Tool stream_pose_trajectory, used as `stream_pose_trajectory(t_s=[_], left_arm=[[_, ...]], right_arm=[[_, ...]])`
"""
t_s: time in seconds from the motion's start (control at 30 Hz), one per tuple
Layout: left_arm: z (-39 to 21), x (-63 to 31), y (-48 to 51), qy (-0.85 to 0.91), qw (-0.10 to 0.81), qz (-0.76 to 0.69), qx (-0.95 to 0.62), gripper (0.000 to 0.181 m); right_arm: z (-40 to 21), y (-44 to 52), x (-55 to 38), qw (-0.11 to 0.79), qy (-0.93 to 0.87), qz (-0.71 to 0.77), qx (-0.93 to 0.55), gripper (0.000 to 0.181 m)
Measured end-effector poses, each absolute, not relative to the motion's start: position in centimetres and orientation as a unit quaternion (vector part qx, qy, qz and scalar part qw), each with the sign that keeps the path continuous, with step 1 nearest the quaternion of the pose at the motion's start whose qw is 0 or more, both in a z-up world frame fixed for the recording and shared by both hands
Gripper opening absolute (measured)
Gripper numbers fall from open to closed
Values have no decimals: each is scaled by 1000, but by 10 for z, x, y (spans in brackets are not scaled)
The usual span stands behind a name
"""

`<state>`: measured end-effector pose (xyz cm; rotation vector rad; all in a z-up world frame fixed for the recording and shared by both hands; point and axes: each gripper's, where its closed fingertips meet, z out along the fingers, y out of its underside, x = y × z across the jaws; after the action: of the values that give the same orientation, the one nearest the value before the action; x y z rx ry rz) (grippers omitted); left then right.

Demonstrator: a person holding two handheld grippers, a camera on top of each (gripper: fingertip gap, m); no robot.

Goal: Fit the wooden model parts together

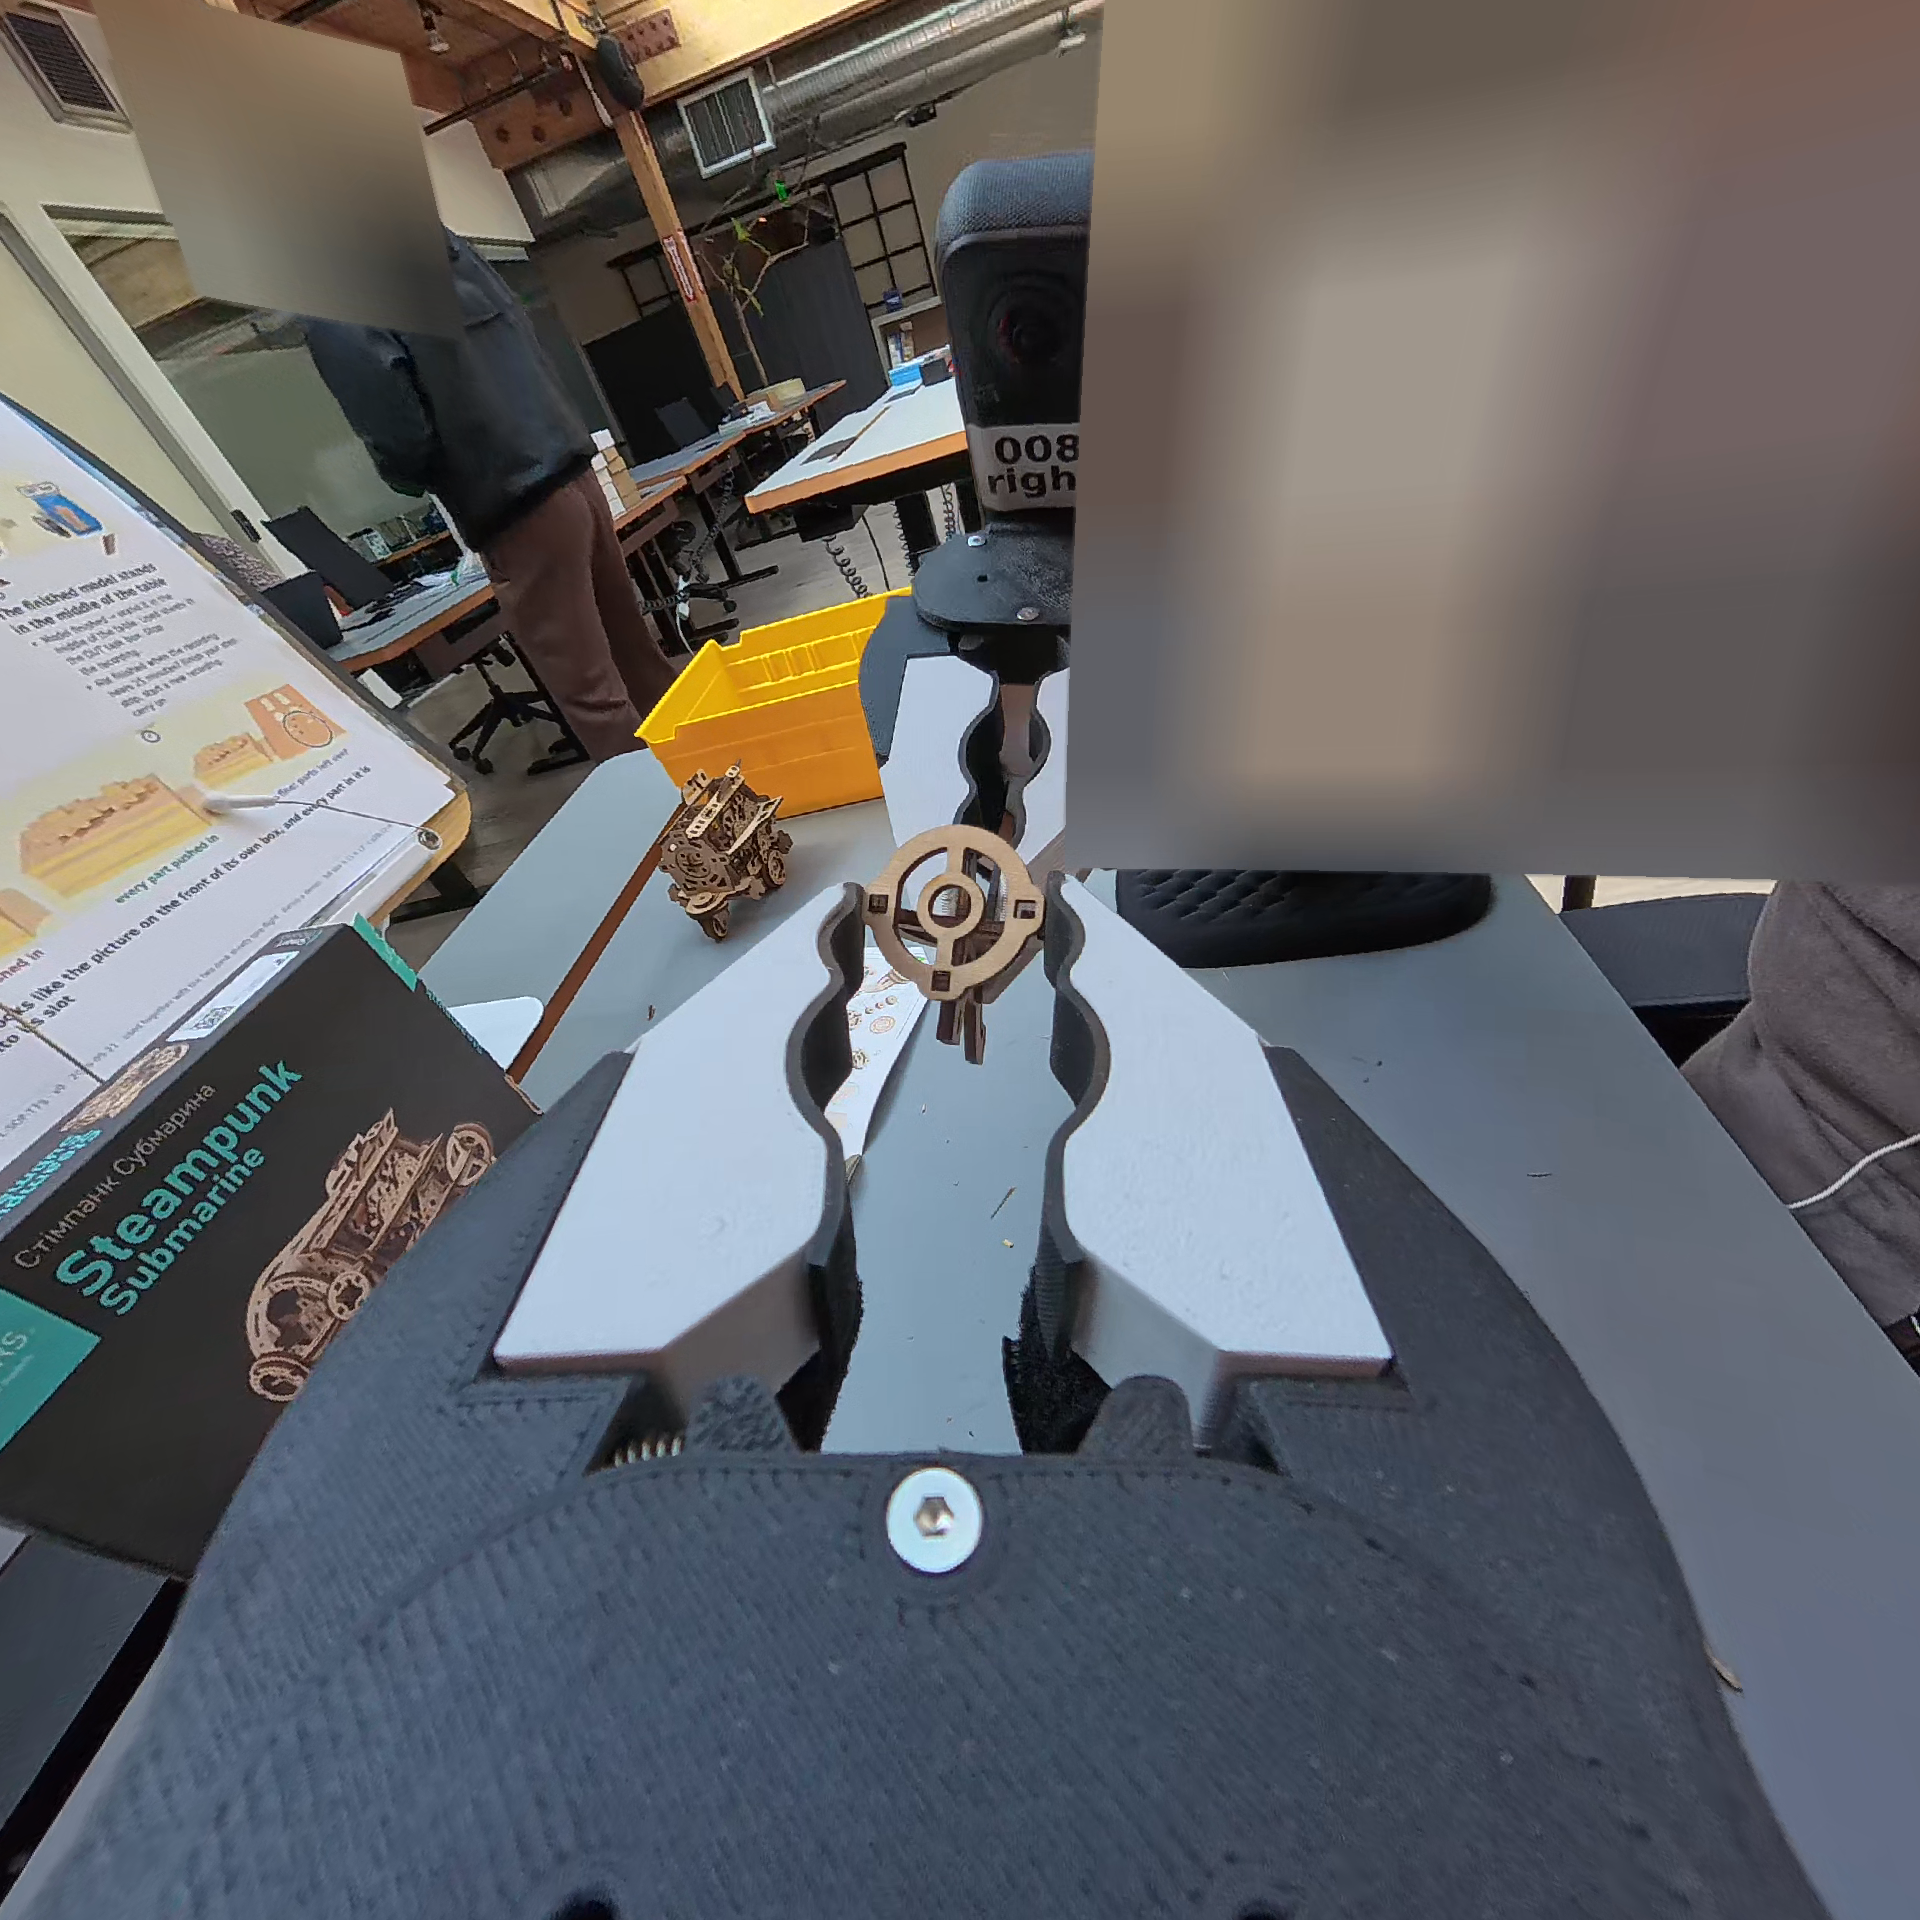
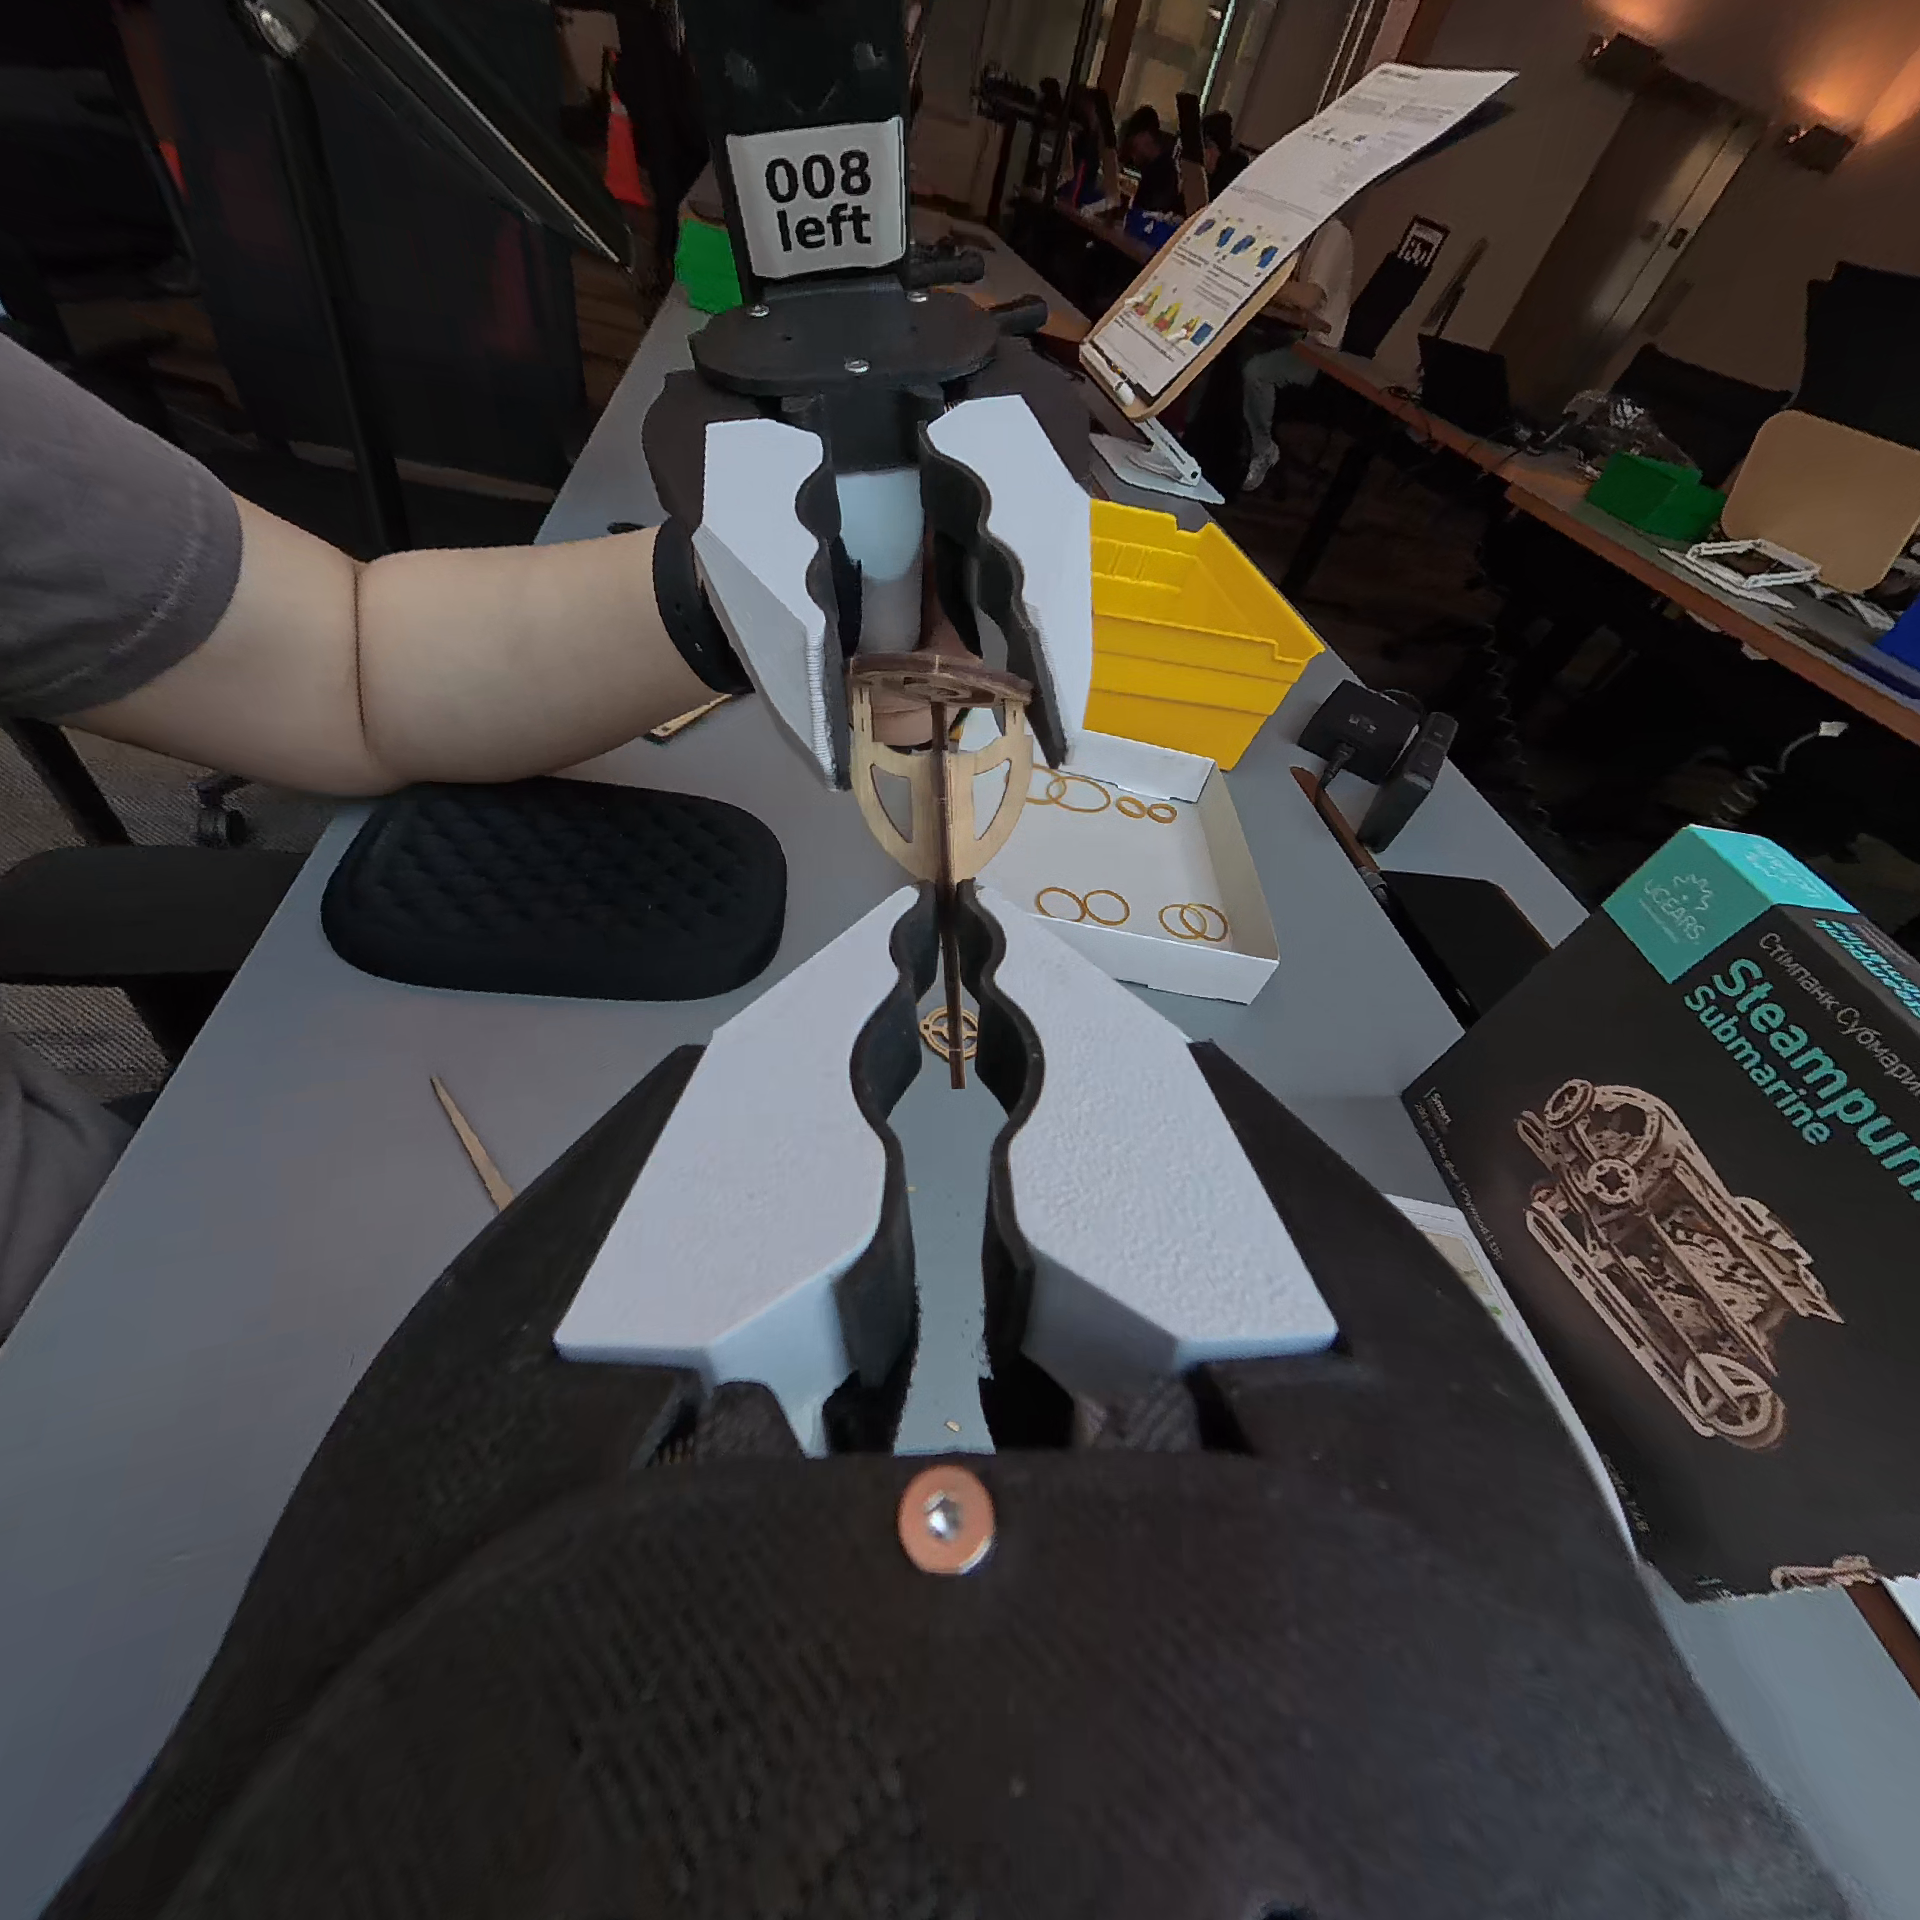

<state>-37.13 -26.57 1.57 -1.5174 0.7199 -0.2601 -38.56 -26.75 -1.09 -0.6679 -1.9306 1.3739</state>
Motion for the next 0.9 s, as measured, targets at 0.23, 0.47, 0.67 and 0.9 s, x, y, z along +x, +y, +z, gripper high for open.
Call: stream_pose_trajectory(t_s=[0.23, 0.47, 0.67, 0.9], left_arm=[[12, -372, -260, 306, 652, -112, -685, 46], [21, -382, -259, 289, 667, -97, -680, 53], [32, -382, -269, 296, 674, -101, -669, 53], [38, -367, -276, 317, 675, -110, -657, 52]], right_arm=[[-2, -264, -388, 327, -699, 581, -258, 1], [3, -259, -386, 338, -693, 588, -243, 2], [-2, -263, -382, 350, -703, 588, -195, 2], [0, -269, -373, 386, -702, 585, -128, 2]])
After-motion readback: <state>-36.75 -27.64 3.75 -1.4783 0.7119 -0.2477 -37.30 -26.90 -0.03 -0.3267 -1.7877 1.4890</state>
